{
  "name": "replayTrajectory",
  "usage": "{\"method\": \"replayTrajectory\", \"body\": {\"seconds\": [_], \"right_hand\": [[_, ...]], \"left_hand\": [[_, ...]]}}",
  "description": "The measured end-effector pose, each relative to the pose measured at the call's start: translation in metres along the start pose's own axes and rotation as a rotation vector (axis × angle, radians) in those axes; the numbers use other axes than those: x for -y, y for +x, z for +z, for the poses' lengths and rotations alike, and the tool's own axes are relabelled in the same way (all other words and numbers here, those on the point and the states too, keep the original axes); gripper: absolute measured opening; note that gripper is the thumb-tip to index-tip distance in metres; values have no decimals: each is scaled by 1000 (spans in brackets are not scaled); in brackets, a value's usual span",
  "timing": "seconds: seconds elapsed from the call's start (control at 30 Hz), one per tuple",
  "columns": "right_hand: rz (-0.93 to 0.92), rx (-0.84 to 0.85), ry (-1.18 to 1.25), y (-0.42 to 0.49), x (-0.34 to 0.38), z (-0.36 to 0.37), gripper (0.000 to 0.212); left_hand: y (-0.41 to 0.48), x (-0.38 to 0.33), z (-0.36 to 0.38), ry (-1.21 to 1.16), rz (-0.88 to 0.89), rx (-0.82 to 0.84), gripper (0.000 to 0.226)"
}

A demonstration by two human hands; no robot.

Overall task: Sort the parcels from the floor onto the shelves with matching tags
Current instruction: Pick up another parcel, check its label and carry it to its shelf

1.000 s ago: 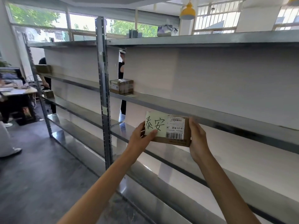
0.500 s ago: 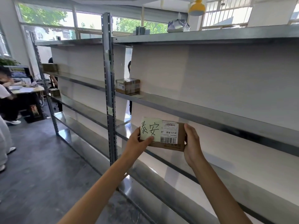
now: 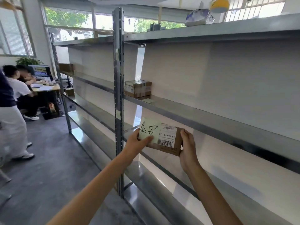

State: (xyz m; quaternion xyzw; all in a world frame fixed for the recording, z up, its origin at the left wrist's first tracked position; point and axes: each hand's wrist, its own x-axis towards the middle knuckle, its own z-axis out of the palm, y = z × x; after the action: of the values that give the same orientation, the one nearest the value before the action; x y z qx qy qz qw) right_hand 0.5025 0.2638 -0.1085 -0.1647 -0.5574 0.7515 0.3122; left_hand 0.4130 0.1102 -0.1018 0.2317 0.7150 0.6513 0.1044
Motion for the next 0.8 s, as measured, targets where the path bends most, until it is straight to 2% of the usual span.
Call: {"method": "replayTrajectory", "body": {"seconds": [0.1, 0.2, 0.33, 0.63, 0.73, 0.8], "right_hand": [[44, 23, 11, 18, -21, 15, 22], [90, 26, 46, 31, -38, 29, 23], [128, 38, 71, 45, -54, 46, 28], [140, -1, 50, 81, -85, 97, 32], [133, -27, 72, 93, -94, 119, 35], [121, -48, 85, 99, -101, 131, 36]], "left_hand": [[22, 9, -10, -25, -47, -37, 32], [35, 18, -21, -9, -77, -64, 28], [51, 33, -40, -31, -132, -78, 35], [100, 52, -93, 51, -175, 45, 34], [117, 55, -115, -90, -213, 50, 25], [133, 58, -128, -158, -254, 15, 27]]}}
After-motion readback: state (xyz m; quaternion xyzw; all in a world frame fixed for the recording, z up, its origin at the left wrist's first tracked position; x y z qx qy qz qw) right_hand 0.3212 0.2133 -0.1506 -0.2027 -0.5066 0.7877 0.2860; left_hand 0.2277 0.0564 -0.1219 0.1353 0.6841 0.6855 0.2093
